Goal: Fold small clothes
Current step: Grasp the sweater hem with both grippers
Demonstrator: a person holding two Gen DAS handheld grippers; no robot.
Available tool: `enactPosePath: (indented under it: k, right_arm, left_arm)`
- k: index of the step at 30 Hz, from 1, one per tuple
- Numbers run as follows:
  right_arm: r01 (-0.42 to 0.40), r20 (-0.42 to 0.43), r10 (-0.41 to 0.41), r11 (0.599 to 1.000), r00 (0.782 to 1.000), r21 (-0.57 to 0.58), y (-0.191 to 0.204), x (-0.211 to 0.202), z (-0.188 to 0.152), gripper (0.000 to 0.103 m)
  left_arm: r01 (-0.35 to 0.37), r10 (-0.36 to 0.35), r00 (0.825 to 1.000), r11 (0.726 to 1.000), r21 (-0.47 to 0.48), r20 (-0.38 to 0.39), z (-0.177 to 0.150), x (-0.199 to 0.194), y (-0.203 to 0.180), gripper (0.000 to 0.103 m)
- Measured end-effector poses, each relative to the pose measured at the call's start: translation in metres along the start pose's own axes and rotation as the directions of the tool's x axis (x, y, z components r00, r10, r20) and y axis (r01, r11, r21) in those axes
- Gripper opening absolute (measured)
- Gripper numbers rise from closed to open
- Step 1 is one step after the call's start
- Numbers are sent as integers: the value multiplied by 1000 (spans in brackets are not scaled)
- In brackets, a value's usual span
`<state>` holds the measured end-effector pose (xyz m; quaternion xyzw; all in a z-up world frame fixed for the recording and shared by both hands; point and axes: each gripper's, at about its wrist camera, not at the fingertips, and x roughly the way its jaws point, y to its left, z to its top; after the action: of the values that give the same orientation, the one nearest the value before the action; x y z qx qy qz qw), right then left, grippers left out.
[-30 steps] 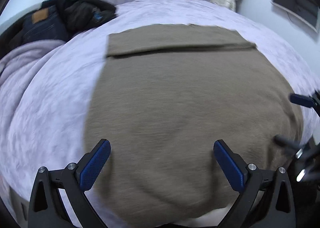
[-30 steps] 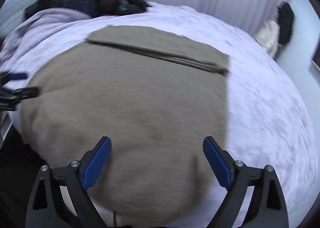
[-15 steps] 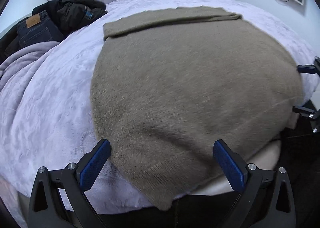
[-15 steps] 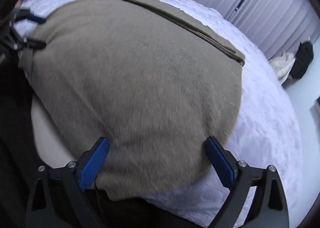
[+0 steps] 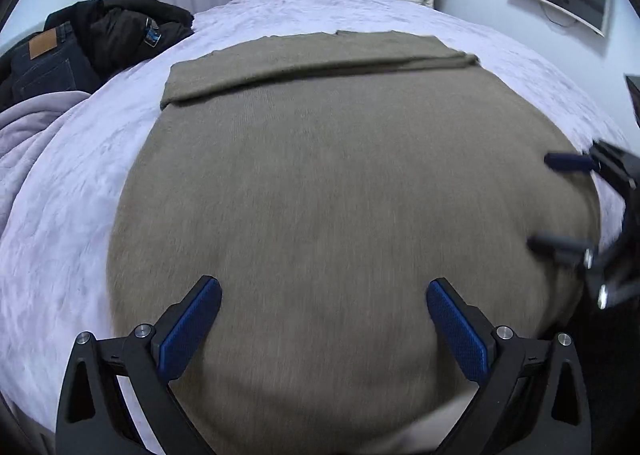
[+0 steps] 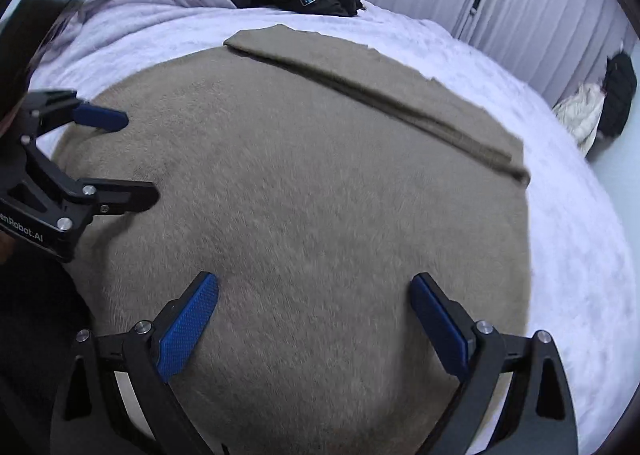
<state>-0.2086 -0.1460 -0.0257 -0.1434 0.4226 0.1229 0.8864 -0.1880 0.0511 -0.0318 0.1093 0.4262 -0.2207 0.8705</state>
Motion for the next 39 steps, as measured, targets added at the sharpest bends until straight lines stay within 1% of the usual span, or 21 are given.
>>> enactPosePath:
  k: [1, 3, 6, 10, 12, 13, 14, 16, 18, 19, 21, 23, 26, 27, 29, 31, 34, 35, 36, 38, 39]
  right_arm:
    - [7, -2, -7, 1000, 1000, -4, -3, -4, -11, 99]
    - [33, -3, -33, 999, 999, -35, -3, -9, -29, 100]
    - [94, -14, -96, 989, 995, -117, 2, -12, -50, 100]
    - [170, -18, -178, 964, 984, -204, 14, -12, -60, 100]
    - [191, -30, -203, 956, 979, -221, 16, -16, -63, 101]
    - [193, -36, -206, 957, 978, -218, 15, -19, -65, 101]
    - [187, -43, -199, 962, 979, -200, 11, -23, -68, 101]
    - [142, -64, -150, 984, 987, -110, -2, -30, -71, 101]
    - [45, -70, -42, 998, 997, 41, -24, -33, -69, 101]
    - [4, -62, 2, 995, 998, 101, -32, -35, -69, 101]
    - [-59, -40, 68, 981, 997, 184, -44, -35, -70, 101]
    - [-79, -32, 86, 980, 996, 185, -46, -31, -70, 101]
    - [-95, -24, 101, 980, 995, 174, -45, -25, -69, 101]
    - [-104, -19, 109, 979, 994, 177, -44, -24, -68, 101]
    - [-128, -6, 131, 976, 991, 174, -36, -31, -82, 100]
    - [-133, -15, 137, 976, 990, 170, -33, -27, -82, 100]
    - [-136, -14, 142, 968, 990, 212, -27, -22, -82, 99]
    - [-139, -11, 144, 967, 990, 212, -23, -21, -81, 96]
    - [-142, -7, 146, 968, 989, 209, -21, -22, -80, 88]
    - [-146, -9, 152, 966, 988, 213, -23, -24, -83, 76]
    - [-163, -7, 170, 960, 986, 229, -26, -24, -85, 74]
  left_arm:
    - [-2, 2, 1000, 1000, 22, -4, -13, -4, 0, 103]
    - [-31, 33, 999, 997, 78, -30, -39, -7, -1, 103]
    - [-75, 83, 995, 989, 128, -55, -57, -7, -6, 103]
    - [-65, 75, 993, 992, 112, -87, -53, -16, -6, 103]
    - [-46, 52, 996, 995, 84, -66, -52, -31, 1, 103]
    - [-53, 56, 998, 997, 55, -43, -52, -39, 8, 103]
    - [-63, 64, 997, 998, 28, -31, -51, -43, 14, 103]
    - [-60, 58, 998, 995, -76, -36, -47, -44, 36, 103]
    - [-48, 37, 997, 986, -162, -71, -48, -38, 53, 103]
    - [-40, 24, 996, 981, -190, -88, -50, -34, 60, 103]
    - [17, -37, 996, 973, -228, -83, -57, -30, 68, 103]
    - [88, -103, 993, 965, -246, -51, -62, -29, 70, 103]
    - [158, -171, 985, 949, -274, -26, -63, -23, 78, 103]
    - [159, -173, 985, 948, -274, -27, -64, -22, 78, 103]
    - [153, -170, 985, 948, -278, -38, -66, -16, 77, 103]
    - [137, -154, 987, 947, -292, -36, -66, -15, 74, 103]
    - [129, -150, 988, 939, -320, -42, -58, -12, 68, 102]
    - [122, -143, 989, 943, -311, -47, -56, -12, 64, 98]
    - [101, -122, 991, 952, -291, -54, -55, -12, 59, 94]
    - [62, -82, 994, 966, -250, -70, -55, -10, 53, 94]
    - [52, -74, 994, 967, -249, -78, -55, -7, 53, 94]
